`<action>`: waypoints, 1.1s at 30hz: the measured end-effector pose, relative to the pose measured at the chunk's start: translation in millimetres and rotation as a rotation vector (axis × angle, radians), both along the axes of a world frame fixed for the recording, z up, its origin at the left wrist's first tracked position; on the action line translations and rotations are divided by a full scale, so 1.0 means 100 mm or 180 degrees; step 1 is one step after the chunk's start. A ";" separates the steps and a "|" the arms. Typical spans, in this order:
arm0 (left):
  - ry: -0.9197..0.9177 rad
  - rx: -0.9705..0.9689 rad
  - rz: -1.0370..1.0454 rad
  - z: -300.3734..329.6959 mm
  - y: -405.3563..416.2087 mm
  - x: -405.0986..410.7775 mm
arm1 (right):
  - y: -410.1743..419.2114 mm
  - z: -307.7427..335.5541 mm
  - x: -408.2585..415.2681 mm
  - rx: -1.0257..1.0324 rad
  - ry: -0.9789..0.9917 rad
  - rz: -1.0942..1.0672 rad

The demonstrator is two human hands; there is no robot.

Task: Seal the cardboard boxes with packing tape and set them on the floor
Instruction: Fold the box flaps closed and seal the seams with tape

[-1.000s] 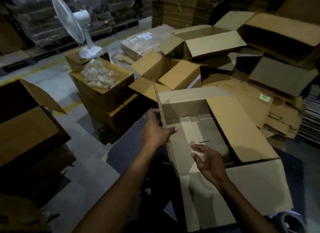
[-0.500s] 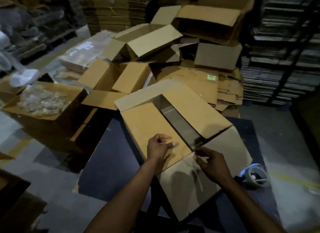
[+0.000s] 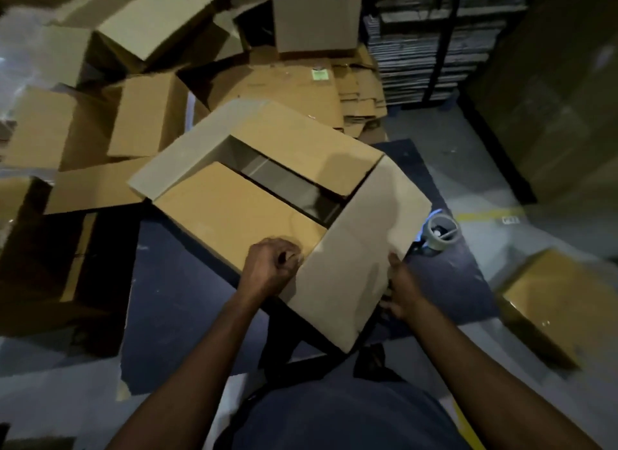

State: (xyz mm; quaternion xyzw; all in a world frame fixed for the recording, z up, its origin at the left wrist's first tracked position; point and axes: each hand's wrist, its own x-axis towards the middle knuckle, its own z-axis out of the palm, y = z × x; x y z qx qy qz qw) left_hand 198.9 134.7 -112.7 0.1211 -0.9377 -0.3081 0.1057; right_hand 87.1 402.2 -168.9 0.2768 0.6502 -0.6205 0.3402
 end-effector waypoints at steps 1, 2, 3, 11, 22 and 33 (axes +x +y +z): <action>0.0120 -0.0103 -0.0137 -0.01 -0.05 0.02 | -0.02 0.13 0.02 0.0130 0.0211 -0.0070; 0.0219 -0.0141 -0.0221 -0.04 -0.11 0.05 | -0.02 0.32 0.04 0.0278 0.0599 -0.0216; 0.0302 -0.0182 -0.0282 -0.10 -0.17 0.07 | 0.00 0.47 0.07 0.0431 0.0975 -0.0392; 0.0467 -0.0350 -0.0347 -0.33 0.10 0.22 | -0.53 1.59 0.35 -0.0425 0.2488 0.0014; 0.0452 0.2487 0.0965 0.00 0.31 0.23 | -1.32 1.32 0.16 0.0808 0.3254 0.1638; 0.1252 0.3465 0.3682 0.08 -1.82 0.37 | -1.66 0.50 0.41 0.2832 0.3808 0.3389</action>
